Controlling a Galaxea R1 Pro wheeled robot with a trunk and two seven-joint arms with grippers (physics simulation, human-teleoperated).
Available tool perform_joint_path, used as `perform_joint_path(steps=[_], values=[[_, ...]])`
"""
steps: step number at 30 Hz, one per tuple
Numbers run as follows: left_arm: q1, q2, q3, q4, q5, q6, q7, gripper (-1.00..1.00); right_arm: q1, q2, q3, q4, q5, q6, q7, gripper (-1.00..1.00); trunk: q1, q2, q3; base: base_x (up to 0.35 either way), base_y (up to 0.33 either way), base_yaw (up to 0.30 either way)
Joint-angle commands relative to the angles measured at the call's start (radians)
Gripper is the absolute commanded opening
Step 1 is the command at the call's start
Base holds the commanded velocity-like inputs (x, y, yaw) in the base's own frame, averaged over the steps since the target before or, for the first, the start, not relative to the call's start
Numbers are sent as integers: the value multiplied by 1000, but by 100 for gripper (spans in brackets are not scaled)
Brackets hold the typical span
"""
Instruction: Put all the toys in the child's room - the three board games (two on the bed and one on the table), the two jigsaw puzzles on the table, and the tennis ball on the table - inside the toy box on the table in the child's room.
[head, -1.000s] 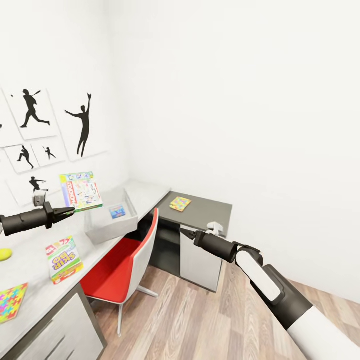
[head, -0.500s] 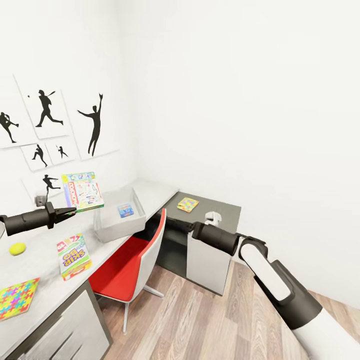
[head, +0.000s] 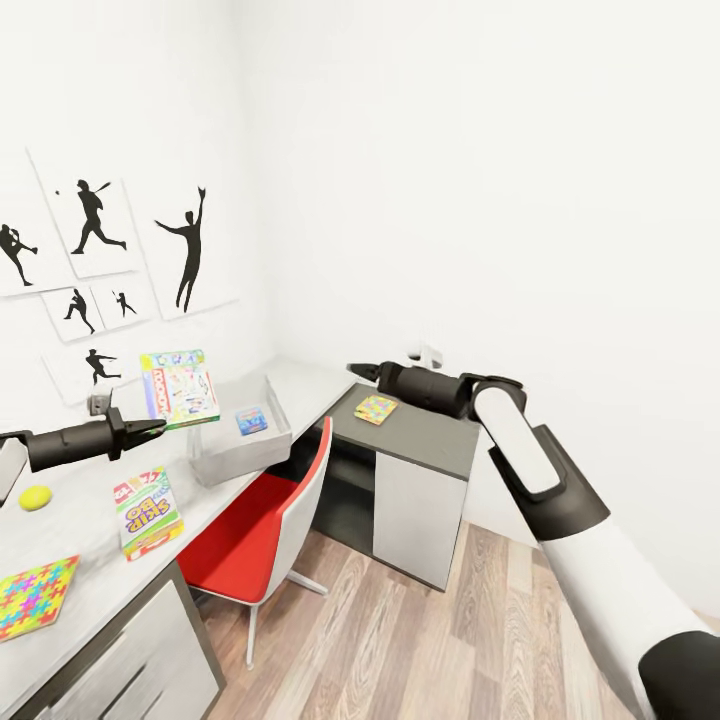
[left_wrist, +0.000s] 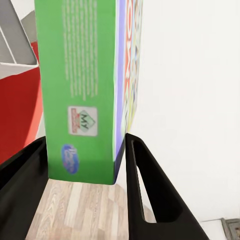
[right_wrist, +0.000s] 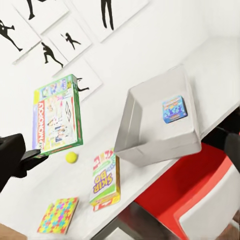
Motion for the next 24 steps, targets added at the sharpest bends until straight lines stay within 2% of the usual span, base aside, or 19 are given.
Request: perform_joint_path(steps=[1, 8, 12, 15, 24], values=[[-1, 0, 1, 0, -3, 3, -4, -100, -7, 8, 0, 7, -10, 9, -17, 100, 1, -2, -2, 0, 0, 0], [-1, -1, -2, 3, -10, 6, 7, -100, -18, 32, -2, 20, -6, 22, -29, 100, 1, -2, -2, 154, 0, 0], [-1, -3, 0, 3, -19, 8, 85, -100, -18, 35, -2, 16, -4, 19, -30, 100, 1, -2, -2, 310, 0, 0], [-1, -4, 2, 3, -19, 7, 116, -100, -18, 36, -2, 14, -3, 14, -31, 100, 1, -2, -2, 189, 0, 0], [-1, -11, 1, 11, -17, 12, 130, -100, -18, 38, 1, 13, -3, 18, -31, 100, 1, -2, -2, 24, 0, 0]])
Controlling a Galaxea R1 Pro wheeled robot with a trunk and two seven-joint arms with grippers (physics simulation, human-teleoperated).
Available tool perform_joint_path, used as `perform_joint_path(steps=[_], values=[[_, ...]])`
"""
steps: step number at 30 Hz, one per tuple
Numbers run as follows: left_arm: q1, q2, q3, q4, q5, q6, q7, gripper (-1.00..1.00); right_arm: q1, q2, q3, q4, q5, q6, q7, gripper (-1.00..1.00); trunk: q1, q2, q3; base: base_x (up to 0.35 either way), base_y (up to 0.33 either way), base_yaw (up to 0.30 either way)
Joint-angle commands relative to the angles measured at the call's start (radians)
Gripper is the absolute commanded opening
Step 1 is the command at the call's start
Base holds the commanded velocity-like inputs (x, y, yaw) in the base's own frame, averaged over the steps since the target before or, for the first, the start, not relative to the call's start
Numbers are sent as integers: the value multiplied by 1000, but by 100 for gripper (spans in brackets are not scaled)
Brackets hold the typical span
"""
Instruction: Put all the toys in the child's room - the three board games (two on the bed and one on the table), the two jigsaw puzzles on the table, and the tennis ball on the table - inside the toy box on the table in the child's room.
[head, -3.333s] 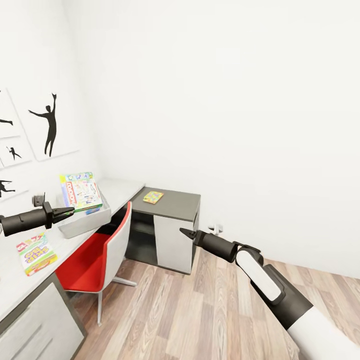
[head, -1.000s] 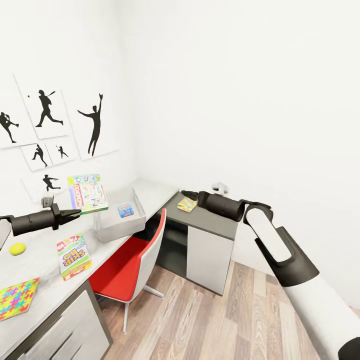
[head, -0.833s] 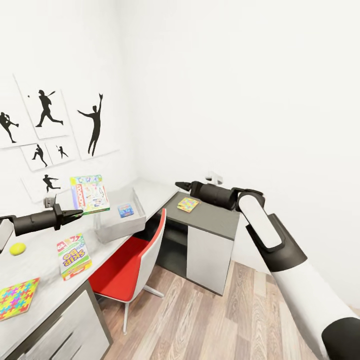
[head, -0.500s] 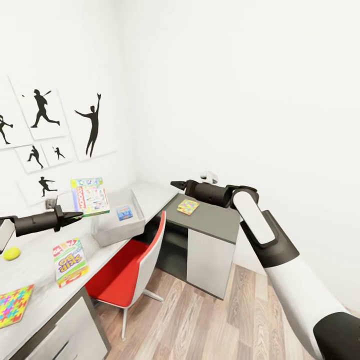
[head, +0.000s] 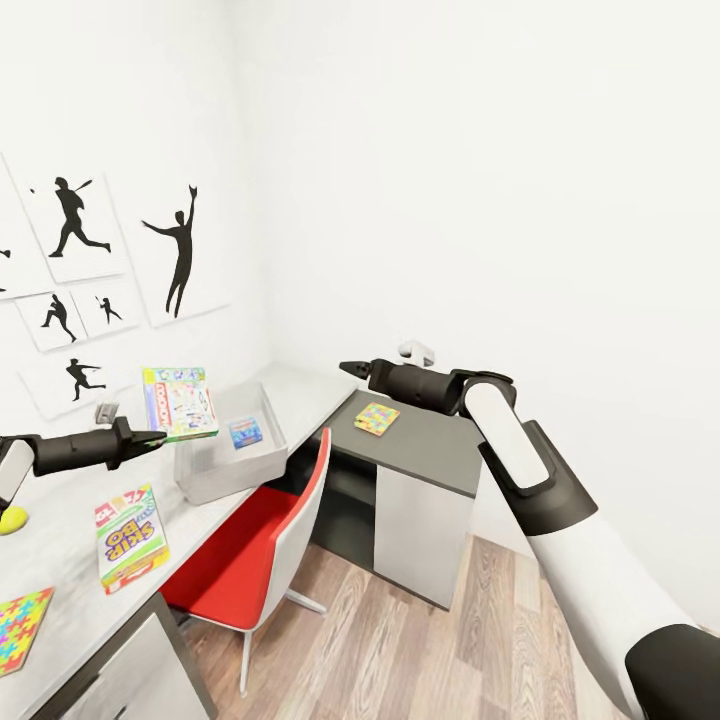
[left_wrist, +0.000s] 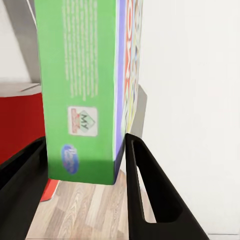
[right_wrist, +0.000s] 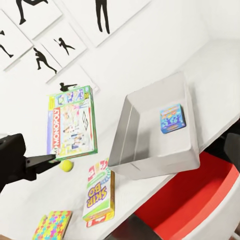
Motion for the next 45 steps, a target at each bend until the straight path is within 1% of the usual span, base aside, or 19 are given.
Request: perform_joint_path(steps=[1, 6, 11, 16, 24, 27, 28, 37, 41, 45], values=[[-1, -3, 3, 7, -4, 3, -2, -100, -1, -1, 2, -1, -11, 0, -10, 100, 1, -2, -2, 2, 0, 0], [-1, -11, 6, 25, -1, 1, 27, -100, -1, -1, 0, -2, -11, 0, -10, 100, 1, -2, -2, 0, 0, 0], [-1, -16, 8, 28, -1, 0, 35, -100, -1, -1, 1, -2, -11, -1, -10, 100, 1, -2, -2, 56, 0, 0], [-1, -33, 9, 28, -2, 0, 37, -100, -1, -1, 2, -2, -11, -3, -10, 100, 1, -2, -2, 255, 0, 0], [-1, -37, 11, 28, -3, -1, 37, -100, 0, 0, 2, -8, -11, -5, -10, 100, 1, -2, -2, 146, -5, 0], [-1, -37, 11, 28, -3, 0, 37, -100, 0, 5, 2, -10, -11, -1, -10, 100, 1, -2, -2, 166, 0, 0], [-1, -37, 11, 28, -3, -1, 37, -100, 0, 11, 2, -11, -11, 0, -10, 100, 1, -2, -2, 24, 0, 0], [-1, -38, 10, 29, -4, -1, 37, -100, 0, 14, 2, -11, -9, 1, -11, 100, 1, -2, -2, 6, 0, 0], [-1, -38, 10, 29, -4, -1, 37, -100, -1, 15, 2, -11, -9, 1, -11, 100, 1, -2, -2, 136, 0, 0], [-1, -50, 9, 30, -5, 0, 37, -100, -1, 15, 2, -11, -9, 2, -11, 100, 1, -2, -2, 165, 0, 8]])
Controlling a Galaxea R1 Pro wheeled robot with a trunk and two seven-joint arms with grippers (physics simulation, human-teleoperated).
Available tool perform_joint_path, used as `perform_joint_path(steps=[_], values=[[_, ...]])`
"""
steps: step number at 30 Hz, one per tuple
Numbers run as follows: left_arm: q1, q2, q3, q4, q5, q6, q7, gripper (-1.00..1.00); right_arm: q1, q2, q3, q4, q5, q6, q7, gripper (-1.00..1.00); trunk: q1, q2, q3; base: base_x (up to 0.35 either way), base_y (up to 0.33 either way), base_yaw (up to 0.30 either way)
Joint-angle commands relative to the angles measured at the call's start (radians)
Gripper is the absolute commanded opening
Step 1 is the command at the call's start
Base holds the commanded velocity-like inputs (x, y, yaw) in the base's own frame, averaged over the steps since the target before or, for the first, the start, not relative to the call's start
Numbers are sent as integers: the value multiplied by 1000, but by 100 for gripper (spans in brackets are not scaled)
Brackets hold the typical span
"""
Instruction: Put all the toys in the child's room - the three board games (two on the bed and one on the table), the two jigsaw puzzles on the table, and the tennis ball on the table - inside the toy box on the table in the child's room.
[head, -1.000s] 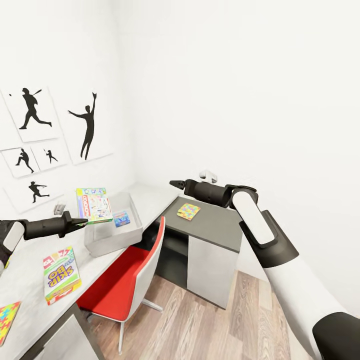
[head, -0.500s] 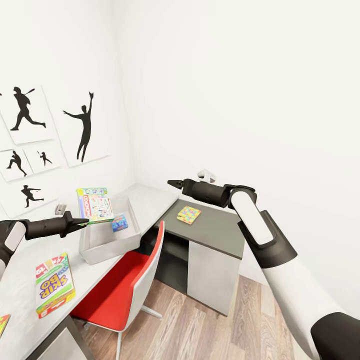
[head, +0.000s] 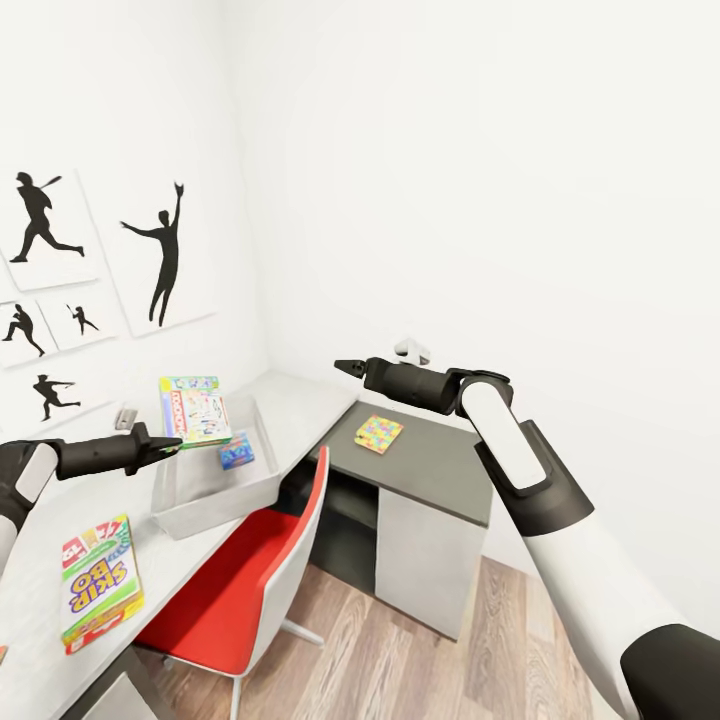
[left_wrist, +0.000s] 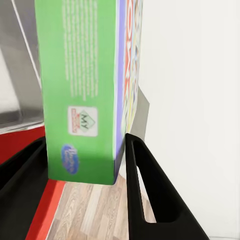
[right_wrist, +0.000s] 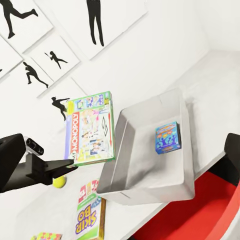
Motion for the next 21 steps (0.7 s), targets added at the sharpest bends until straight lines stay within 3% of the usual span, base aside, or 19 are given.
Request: perform_joint_path(steps=[1, 9, 17, 21], values=[[-1, -1, 4, 0, -6, 2, -6, -100, -1, -1, 2, -1, -11, 1, -10, 100, 1, -2, -2, 66, 0, 68], [-1, -5, 3, 5, -4, 2, 18, -100, -1, -1, 2, 0, -11, 2, -10, 100, 1, -2, -2, 87, 0, 205], [-1, -7, 5, 36, -2, 3, 35, -100, -1, -1, 2, -1, -11, 2, -10, 100, 1, -2, -2, 35, 0, 37], [-1, -20, 4, 55, -2, 5, 50, -100, -1, -1, 2, -1, -11, 3, -10, 100, 1, -2, -2, 3, 0, 3]])
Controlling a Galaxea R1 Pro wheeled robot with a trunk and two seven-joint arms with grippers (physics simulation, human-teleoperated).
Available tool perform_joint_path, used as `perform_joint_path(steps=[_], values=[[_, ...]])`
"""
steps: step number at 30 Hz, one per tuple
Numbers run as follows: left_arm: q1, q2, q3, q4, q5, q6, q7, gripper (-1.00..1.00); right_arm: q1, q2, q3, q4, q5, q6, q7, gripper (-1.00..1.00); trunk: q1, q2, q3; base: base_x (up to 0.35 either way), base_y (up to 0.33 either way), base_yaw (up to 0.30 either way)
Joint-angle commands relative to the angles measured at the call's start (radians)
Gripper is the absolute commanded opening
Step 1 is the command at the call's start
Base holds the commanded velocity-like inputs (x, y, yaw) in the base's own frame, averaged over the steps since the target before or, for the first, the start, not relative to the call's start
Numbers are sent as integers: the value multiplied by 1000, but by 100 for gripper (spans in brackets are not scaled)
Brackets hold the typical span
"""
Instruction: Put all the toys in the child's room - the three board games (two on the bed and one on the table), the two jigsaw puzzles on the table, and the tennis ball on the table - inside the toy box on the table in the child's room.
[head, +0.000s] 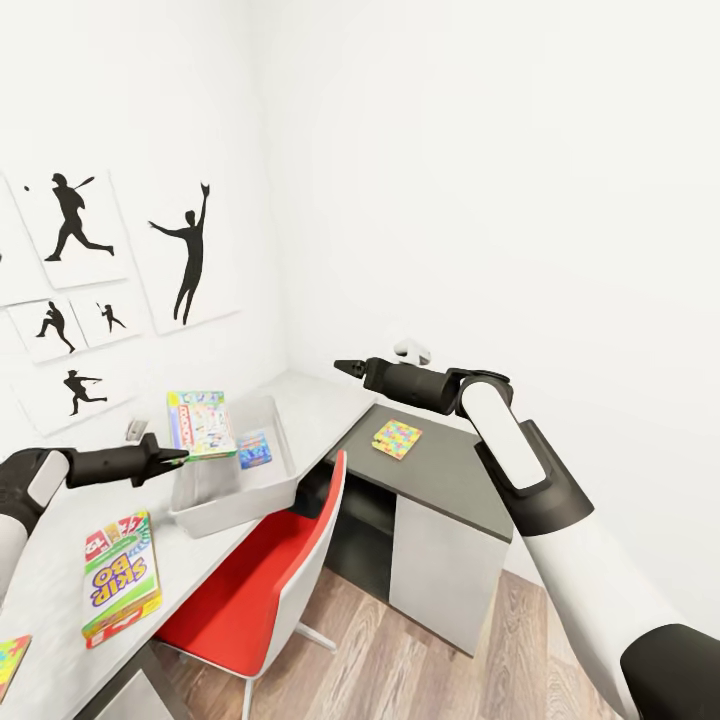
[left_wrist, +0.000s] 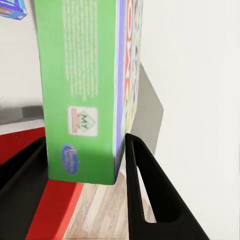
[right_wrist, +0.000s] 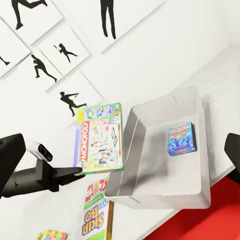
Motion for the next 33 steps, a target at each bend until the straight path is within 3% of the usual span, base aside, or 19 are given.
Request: perform_joint_path(steps=[1, 10, 21, 33], values=[[-1, -2, 5, 1, -5, 3, -2, -100, -1, -1, 2, -1, -10, 0, -10, 100, 1, -2, -2, 1, 0, 1], [-1, -9, 7, 6, -3, 1, 24, -100, -1, -1, 2, -1, -10, 1, -10, 100, 1, -2, -2, 17, 0, 0], [-1, -21, 5, 6, -8, 1, 25, -100, -1, 0, 2, 0, -10, -1, -10, 100, 1, -2, -2, 174, 0, 5], [-1, -34, 1, 7, -13, 0, 26, -100, -1, 0, 2, 2, -11, -1, -10, 100, 1, -2, -2, 76, 0, 169]])
